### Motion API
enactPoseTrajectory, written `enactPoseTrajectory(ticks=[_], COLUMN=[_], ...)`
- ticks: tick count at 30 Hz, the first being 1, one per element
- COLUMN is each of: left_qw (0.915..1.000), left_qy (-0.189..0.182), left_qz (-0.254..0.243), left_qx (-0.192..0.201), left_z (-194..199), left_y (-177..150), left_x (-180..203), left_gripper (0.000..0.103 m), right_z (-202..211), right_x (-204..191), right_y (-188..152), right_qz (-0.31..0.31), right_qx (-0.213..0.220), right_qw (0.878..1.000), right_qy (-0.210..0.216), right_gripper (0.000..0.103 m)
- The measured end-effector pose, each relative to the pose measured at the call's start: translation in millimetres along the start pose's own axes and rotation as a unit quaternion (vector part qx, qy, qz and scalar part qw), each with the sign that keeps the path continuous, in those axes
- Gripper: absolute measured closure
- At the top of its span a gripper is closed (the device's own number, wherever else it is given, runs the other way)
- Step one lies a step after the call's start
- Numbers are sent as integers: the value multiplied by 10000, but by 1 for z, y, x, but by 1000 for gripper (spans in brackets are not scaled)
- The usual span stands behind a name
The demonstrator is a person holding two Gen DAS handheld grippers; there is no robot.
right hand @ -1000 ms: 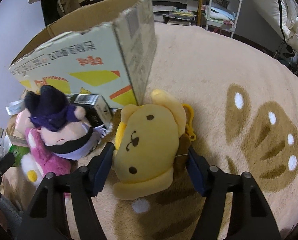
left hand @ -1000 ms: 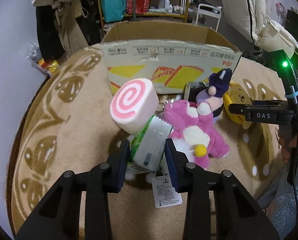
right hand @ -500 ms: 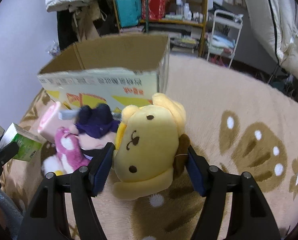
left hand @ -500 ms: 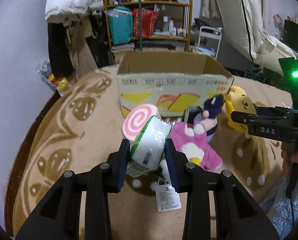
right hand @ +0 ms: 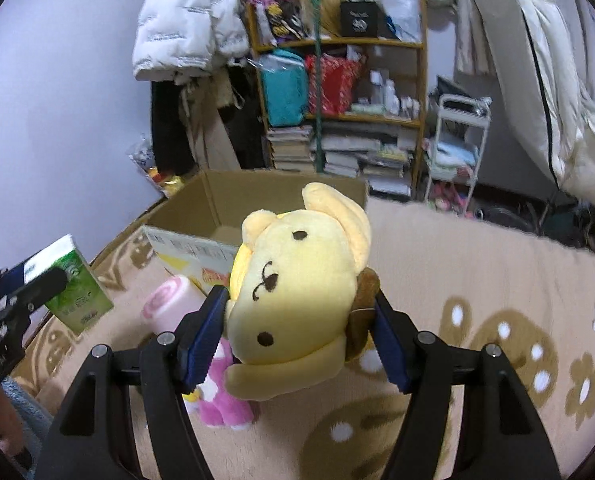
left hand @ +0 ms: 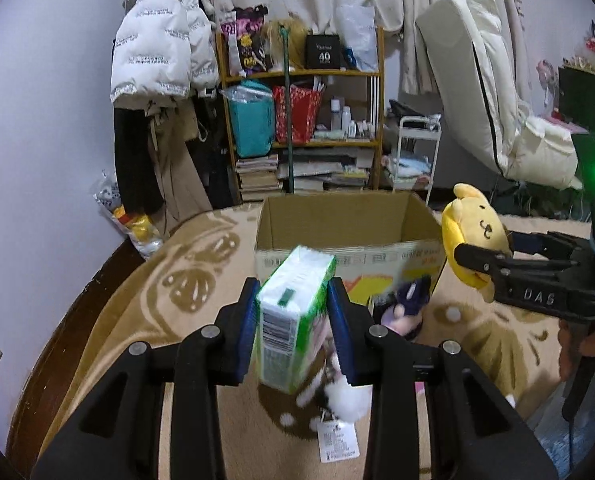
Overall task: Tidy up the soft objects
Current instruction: 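Lift both items and drop them into the cardboard box, opening both grippers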
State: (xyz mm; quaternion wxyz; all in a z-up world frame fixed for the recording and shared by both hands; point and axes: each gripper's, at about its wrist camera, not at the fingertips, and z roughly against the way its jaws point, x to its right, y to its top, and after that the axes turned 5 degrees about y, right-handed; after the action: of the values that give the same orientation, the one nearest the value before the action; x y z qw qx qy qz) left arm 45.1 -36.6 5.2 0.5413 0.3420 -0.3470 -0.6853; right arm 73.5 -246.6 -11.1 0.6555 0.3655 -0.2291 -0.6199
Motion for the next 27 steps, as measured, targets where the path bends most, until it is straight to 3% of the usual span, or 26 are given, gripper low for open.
enactPoseTrajectory(ticks=[14, 22, 27], left_qw=[9984, 9987, 9984], left_qy=[53, 10, 5], left_qz=[-214, -176, -173], left_qx=[514, 481, 545], left_z=[-32, -71, -92], left_y=[76, 89, 85], left_x=[6, 16, 18], left_gripper=[71, 71, 71], right_z=[-3, -22, -41], right_x=[5, 11, 12], right_y=[50, 71, 64], right_qz=[121, 87, 96], right_qx=[368, 515, 396], right_qw=[9992, 9986, 9992], right_qy=[-31, -44, -58], right_gripper=[31, 30, 30])
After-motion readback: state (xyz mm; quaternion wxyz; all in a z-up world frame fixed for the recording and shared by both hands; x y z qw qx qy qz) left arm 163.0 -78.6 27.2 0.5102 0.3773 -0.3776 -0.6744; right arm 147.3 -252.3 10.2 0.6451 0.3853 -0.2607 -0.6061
